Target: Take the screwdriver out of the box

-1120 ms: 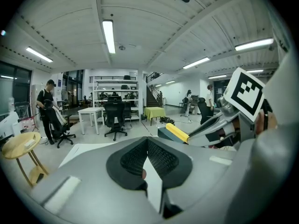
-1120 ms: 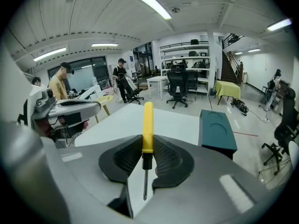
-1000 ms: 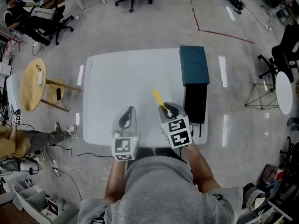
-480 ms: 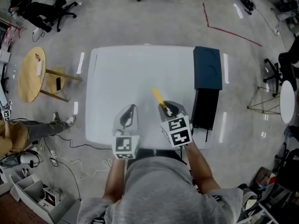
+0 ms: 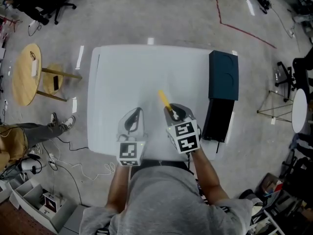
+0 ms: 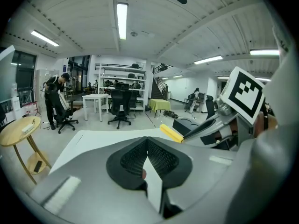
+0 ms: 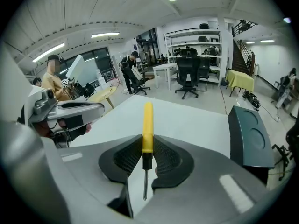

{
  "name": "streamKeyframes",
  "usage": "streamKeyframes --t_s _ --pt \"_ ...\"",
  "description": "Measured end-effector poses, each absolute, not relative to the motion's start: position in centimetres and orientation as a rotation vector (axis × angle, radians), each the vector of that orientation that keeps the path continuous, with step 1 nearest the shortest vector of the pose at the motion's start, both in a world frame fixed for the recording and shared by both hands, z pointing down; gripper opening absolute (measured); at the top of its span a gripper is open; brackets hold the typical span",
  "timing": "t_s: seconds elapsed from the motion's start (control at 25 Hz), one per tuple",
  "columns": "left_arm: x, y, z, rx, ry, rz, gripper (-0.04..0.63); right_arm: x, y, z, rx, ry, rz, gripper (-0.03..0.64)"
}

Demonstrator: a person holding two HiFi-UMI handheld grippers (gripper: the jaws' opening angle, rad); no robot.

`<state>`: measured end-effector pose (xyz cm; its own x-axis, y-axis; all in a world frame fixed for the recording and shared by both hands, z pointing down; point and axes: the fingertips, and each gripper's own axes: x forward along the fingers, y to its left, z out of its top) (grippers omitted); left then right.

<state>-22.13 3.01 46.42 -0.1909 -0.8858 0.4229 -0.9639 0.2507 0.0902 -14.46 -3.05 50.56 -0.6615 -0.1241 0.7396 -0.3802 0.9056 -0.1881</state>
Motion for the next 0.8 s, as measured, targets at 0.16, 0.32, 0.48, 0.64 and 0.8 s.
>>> streamKeyframes --t_s 0.16,0.32,0.48,0.64,0.8 --pt "-23.8 2.1 47.8 1.685 -2.116 0.272 0.012 -15.9 -3.9 52.3 0.367 -2.256 0.432 0.077" --pt "-25.1 1.1 49.5 1.677 -2.085 0.280 0.012 -17.2 -5.0 54.3 0.377 -2.225 0.458 0.077" --pt "-26.1 0.0 51.0 1.671 -2.053 0.279 0.012 -18.5 -5.9 55.9 0.378 -2.204 0.475 0.077" --pt "-27.0 -1.0 52.5 1.672 -2.027 0.290 0.012 -19.4 -6.8 57.2 0.378 -2.183 0.486 0.077" --pt "-27.2 -1.8 54.3 1.673 -1.987 0.300 0.012 -20.1 -7.3 58.7 0.366 -2.152 0.505 0.077"
